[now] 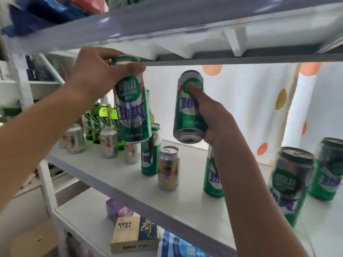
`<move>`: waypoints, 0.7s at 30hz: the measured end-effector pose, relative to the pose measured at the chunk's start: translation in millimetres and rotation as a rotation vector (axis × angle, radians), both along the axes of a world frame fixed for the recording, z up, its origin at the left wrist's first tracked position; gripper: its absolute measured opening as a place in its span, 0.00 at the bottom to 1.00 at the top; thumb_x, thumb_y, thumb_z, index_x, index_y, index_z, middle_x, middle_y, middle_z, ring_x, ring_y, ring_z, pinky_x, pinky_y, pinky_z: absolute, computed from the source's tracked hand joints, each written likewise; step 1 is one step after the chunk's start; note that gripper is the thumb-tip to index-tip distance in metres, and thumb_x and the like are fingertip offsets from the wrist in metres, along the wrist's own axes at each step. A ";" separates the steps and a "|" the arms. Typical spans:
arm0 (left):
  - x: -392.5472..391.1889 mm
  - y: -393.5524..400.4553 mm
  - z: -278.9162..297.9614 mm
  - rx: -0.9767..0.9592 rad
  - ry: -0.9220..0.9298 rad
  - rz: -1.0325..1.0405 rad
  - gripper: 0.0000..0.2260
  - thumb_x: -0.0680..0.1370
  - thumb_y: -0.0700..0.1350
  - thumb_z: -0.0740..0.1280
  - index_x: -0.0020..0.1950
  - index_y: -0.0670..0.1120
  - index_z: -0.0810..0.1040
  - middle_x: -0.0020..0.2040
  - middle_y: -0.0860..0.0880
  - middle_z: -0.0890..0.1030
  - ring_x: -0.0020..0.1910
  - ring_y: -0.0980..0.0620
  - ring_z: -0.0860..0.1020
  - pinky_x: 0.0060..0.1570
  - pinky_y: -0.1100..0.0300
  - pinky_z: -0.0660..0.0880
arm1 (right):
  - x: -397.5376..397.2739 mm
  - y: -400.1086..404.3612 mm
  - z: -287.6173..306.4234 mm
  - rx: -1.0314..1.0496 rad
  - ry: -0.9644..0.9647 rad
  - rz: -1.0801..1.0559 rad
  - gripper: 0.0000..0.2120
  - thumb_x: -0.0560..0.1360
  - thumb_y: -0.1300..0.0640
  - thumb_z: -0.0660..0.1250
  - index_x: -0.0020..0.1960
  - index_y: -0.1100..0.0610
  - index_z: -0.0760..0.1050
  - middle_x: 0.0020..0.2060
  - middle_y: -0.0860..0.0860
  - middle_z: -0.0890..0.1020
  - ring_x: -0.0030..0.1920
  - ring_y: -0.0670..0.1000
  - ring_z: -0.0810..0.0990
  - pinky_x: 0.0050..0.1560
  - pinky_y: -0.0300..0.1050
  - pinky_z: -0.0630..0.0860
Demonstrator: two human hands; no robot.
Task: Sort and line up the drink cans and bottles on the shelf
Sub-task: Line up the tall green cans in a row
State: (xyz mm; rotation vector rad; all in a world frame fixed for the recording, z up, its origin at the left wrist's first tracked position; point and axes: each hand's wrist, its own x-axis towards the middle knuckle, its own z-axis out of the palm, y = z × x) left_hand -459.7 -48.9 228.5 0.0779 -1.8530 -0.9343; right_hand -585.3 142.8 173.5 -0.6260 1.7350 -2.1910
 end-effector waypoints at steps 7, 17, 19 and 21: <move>-59.9 -44.5 10.8 -0.065 -0.013 -0.036 0.08 0.62 0.57 0.80 0.36 0.58 0.84 0.36 0.60 0.84 0.35 0.62 0.82 0.34 0.69 0.77 | -34.3 -36.4 12.7 0.024 0.057 -0.160 0.25 0.67 0.43 0.74 0.57 0.57 0.78 0.42 0.54 0.87 0.38 0.54 0.87 0.42 0.52 0.84; -117.6 -84.7 26.6 -0.014 -0.013 -0.203 0.15 0.60 0.57 0.80 0.40 0.51 0.86 0.41 0.47 0.86 0.39 0.52 0.84 0.46 0.48 0.82 | -47.2 -59.0 20.2 0.073 0.180 -0.356 0.14 0.66 0.49 0.74 0.41 0.59 0.79 0.27 0.50 0.77 0.21 0.47 0.74 0.25 0.38 0.74; -130.8 -89.2 30.8 -0.019 -0.019 -0.236 0.17 0.59 0.58 0.80 0.41 0.50 0.86 0.40 0.48 0.86 0.36 0.53 0.83 0.45 0.49 0.82 | -53.0 -63.5 26.0 0.110 0.172 -0.399 0.14 0.63 0.48 0.74 0.40 0.58 0.78 0.28 0.51 0.77 0.21 0.48 0.73 0.24 0.37 0.73; -144.6 -92.7 30.2 -0.027 -0.039 -0.253 0.19 0.57 0.59 0.80 0.41 0.49 0.86 0.37 0.49 0.85 0.35 0.55 0.81 0.42 0.52 0.82 | -60.7 -68.5 29.3 0.164 0.168 -0.440 0.19 0.58 0.47 0.75 0.43 0.57 0.78 0.32 0.52 0.80 0.27 0.50 0.78 0.33 0.44 0.80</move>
